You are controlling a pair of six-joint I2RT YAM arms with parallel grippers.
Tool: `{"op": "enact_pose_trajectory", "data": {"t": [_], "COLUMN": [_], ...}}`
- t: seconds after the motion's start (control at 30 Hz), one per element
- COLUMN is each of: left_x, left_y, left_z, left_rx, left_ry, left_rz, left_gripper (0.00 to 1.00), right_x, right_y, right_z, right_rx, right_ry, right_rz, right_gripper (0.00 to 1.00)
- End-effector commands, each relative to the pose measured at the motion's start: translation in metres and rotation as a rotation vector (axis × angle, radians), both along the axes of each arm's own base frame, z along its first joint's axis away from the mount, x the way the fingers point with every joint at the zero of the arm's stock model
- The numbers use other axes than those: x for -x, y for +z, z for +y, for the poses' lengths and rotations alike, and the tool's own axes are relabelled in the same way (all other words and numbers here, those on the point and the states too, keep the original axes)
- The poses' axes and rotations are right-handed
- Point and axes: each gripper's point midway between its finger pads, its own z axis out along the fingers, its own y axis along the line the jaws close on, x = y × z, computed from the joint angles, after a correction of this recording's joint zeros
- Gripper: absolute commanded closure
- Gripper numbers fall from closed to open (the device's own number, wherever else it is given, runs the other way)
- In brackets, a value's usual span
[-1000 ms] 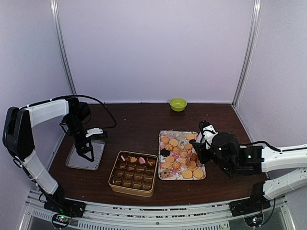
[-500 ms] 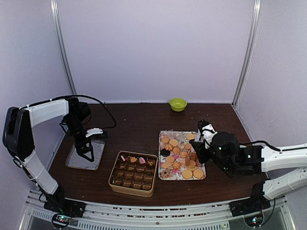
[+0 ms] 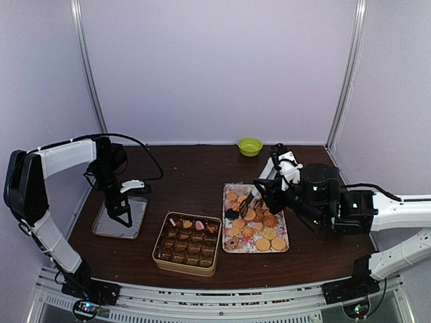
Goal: Pack the cookies
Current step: Place the fake cookies in the empty pocket of the box.
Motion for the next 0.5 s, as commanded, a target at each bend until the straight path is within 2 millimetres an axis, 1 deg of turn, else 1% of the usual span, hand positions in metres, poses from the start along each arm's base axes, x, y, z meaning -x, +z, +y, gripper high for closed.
{"op": "enact_pose_trajectory", "data": {"t": [0.0,0.03,0.13,0.2,0.23,0.33,0.47], "left_x": [-0.001,-0.001,-0.001,0.000,0.001,0.002,0.004], "left_y": [0.002,0.002,0.001,0.001,0.001,0.000,-0.001], "left_z": [0.002,0.003,0.007,0.010,0.011,0.013,0.013], "left_rx": [0.003,0.003,0.000,-0.002,-0.001,-0.001,0.002], "left_ry": [0.010,0.013,0.028,0.034,0.037,0.041,0.039], "left_rz": [-0.018,-0.020,-0.024,-0.026,-0.025,-0.027,-0.031], "left_gripper": [0.02,0.02,0.02,0.02,0.02,0.02,0.02], "right_x": [0.012,0.014,0.022,0.026,0.027,0.029,0.029], "right_y": [0.036,0.040,0.042,0.042,0.039,0.030,0.022], "right_z": [0.067,0.083,0.130,0.157,0.169,0.199,0.223], "right_rx": [-0.056,-0.059,-0.051,-0.042,-0.031,-0.009,0.005], "right_ry": [0.166,0.201,0.295,0.347,0.366,0.420,0.458], "right_rz": [-0.050,-0.055,-0.058,-0.062,-0.059,-0.049,-0.041], "right_gripper": [0.86,0.86,0.86,0.86,0.86,0.85,0.84]}}
